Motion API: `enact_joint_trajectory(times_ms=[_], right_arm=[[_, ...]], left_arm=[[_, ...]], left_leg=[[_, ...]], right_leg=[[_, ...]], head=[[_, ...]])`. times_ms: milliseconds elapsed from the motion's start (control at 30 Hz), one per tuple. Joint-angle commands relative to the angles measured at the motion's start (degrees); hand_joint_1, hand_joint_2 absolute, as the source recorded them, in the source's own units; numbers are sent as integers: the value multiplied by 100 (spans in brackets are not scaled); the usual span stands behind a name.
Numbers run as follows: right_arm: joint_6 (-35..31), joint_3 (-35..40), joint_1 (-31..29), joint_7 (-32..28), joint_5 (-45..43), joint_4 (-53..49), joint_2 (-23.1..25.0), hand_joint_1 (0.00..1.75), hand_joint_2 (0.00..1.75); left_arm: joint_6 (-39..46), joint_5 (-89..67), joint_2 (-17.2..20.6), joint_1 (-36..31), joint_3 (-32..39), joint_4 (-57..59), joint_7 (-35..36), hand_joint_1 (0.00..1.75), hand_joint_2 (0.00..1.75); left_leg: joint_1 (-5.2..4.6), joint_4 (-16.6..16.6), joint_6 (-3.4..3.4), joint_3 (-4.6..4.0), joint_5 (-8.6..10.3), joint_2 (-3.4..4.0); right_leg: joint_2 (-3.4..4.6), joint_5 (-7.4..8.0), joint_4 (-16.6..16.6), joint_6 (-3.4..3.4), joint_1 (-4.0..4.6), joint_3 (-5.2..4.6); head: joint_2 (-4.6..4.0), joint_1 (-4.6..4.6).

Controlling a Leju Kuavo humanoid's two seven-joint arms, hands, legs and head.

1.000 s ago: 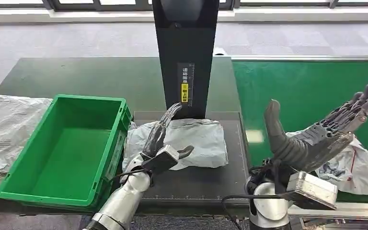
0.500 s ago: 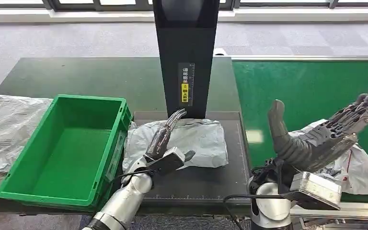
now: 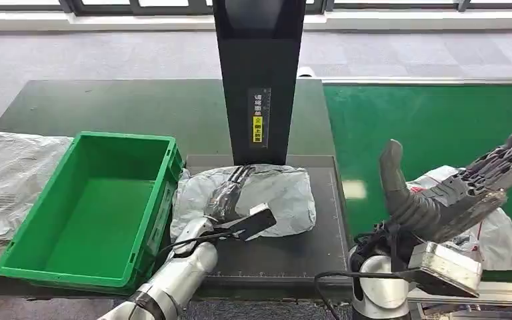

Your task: Moved the parcel from conveyor to table for the left to box.

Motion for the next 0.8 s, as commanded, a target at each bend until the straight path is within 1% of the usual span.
enact_joint_trajectory(times_ms=[33, 133, 367, 533, 633, 667, 700, 733, 767, 800], right_arm=[[11, -177, 506, 11, -31, 12, 277, 0, 175], [11, -190, 496, 11, -44, 22, 284, 0, 175], [11, -190, 496, 11, -44, 22, 284, 0, 175], [11, -214, 480, 11, -14, 17, 305, 0, 175], [11, -222, 581, 11, -58, -44, 321, 0, 175], [11, -261, 541, 11, -100, 1, 313, 0, 175], [11, -269, 521, 11, -111, 19, 309, 0, 175], [11, -249, 510, 11, -88, -22, 292, 0, 175], [11, -241, 529, 11, -71, -39, 295, 0, 175], [11, -231, 556, 11, -106, 8, 291, 0, 175]], left_arm=[[-76, -378, 168, -358, -236, 798, 430, 0, 175], [-105, -412, 168, -355, -219, 806, 458, 0, 175], [-105, -412, 168, -355, -219, 806, 458, 0, 175], [-134, -565, 168, -366, -189, 820, 620, 0, 175], [-192, -657, 163, -337, -158, 864, 684, 0, 175], [-163, -729, 171, -355, -145, 893, 771, 0, 175], [-141, -787, 179, -370, -167, 907, 818, 0, 175], [-146, -838, 163, -380, -126, 907, 811, 0, 175], [-189, -840, 156, -375, -108, 903, 769, 0, 175], [-325, -850, 193, -250, -152, 648, 812, 0, 175]], left_leg=[[4, -16, -6, 25, -1, -16], [4, -9, -4, 15, -1, -7], [4, -19, -6, 26, 0, -8], [3, -9, -3, 15, 0, -5], [4, -18, -6, 29, -1, -8], [4, -11, -4, 20, -1, -8], [3, -21, -6, 33, -1, -10], [3, -11, -4, 23, -1, -7], [4, -19, -6, 33, -1, -9], [3, -15, -5, 26, 0, -8]], right_leg=[[-21, -7, -15, -1, 4, 30], [-10, -3, -9, -1, 4, 18], [-14, -3, -18, -1, 5, 29], [-8, -2, -9, -1, 3, 18], [-13, -4, -17, -1, 5, 34], [-10, -3, -11, -1, 4, 26], [-15, -5, -19, -1, 4, 38], [-10, -4, -11, -1, 4, 27], [-13, -4, -18, -1, 5, 37], [-12, -3, -13, -1, 3, 31]], head=[[-2, 2], [-2, 0], [0, 2], [0, 2], [-2, 2], [0, 2], [0, 2], [0, 0], [0, 2], [-2, 0]])
